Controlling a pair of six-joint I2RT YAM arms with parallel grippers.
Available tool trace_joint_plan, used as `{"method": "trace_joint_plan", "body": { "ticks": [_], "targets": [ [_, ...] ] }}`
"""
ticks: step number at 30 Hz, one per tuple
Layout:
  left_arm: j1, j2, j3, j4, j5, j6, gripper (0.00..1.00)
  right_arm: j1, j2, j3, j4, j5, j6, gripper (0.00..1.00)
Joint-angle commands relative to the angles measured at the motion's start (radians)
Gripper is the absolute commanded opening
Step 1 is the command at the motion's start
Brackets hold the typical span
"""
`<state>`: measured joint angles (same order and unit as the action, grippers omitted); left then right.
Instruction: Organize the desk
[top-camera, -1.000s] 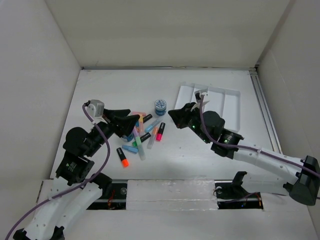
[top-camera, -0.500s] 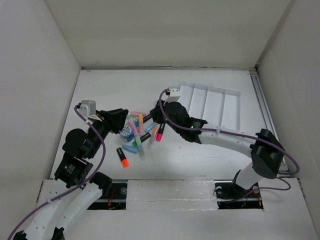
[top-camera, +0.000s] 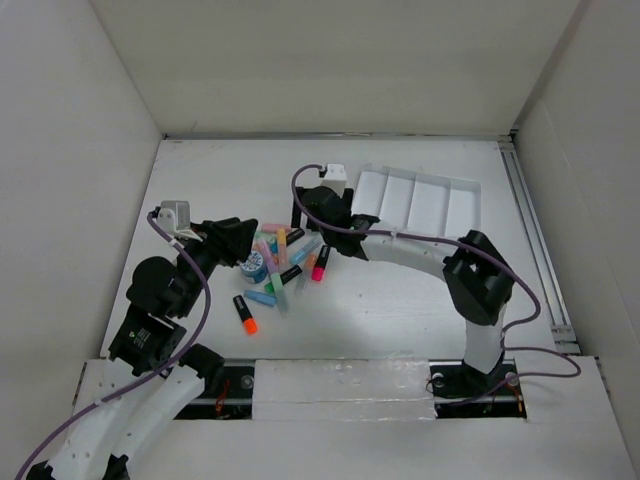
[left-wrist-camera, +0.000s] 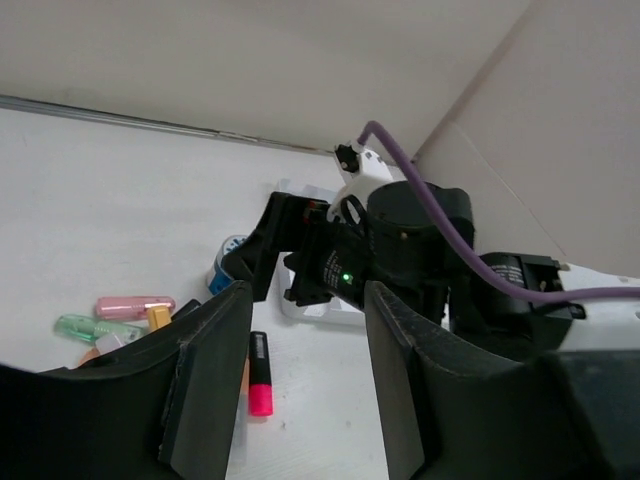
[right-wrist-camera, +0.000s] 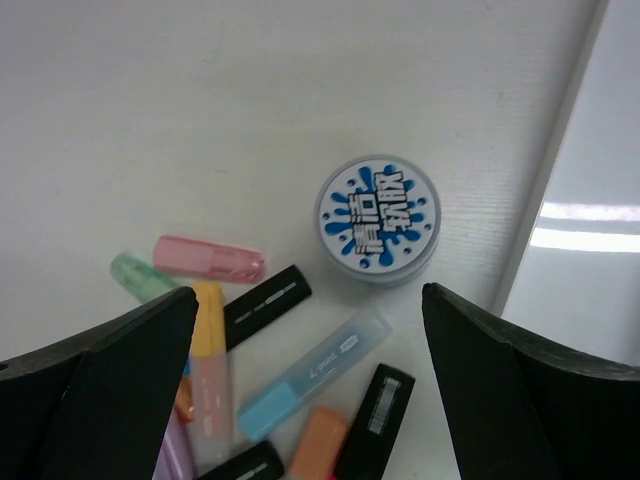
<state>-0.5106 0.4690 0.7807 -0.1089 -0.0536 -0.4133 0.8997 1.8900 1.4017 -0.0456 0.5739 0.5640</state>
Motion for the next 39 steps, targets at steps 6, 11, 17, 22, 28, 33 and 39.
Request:
{"method": "trace_joint_plan", "body": {
  "ticks": [6, 11, 17, 22, 28, 33, 39],
  "targets": [
    [-0.003, 0.014, 0.011, 0.046, 0.024, -0.007, 0.48, -0.084, 0.126, 0.169, -0.082, 0.006, -0.044, 0.99],
    [-0.003, 0.02, 0.009, 0.049, 0.031, -0.007, 0.48, -0.093, 0.165, 0.203, -0.095, -0.012, -0.053, 0.98],
    [-0.003, 0.022, 0.006, 0.055, 0.041, -0.007, 0.48, -0.102, 0.247, 0.279, -0.117, -0.023, -0.064, 0.94],
    [-0.003, 0.017, 0.006, 0.052, 0.041, -0.007, 0.48, -0.102, 0.29, 0.316, -0.138, -0.005, -0.065, 0.86],
    [-0.003, 0.016, 0.005, 0.054, 0.047, -0.005, 0.48, -0.111, 0.279, 0.324, -0.126, -0.005, -0.062, 0.55],
    [-0.003, 0.01, 0.005, 0.052, 0.047, -0.005, 0.48, -0.111, 0.247, 0.326, -0.136, 0.014, -0.053, 0.46],
    [-0.003, 0.008, 0.006, 0.052, 0.047, -0.005, 0.48, -0.194, 0.02, 0.206, -0.05, -0.063, -0.05, 0.46]
  ]
}}
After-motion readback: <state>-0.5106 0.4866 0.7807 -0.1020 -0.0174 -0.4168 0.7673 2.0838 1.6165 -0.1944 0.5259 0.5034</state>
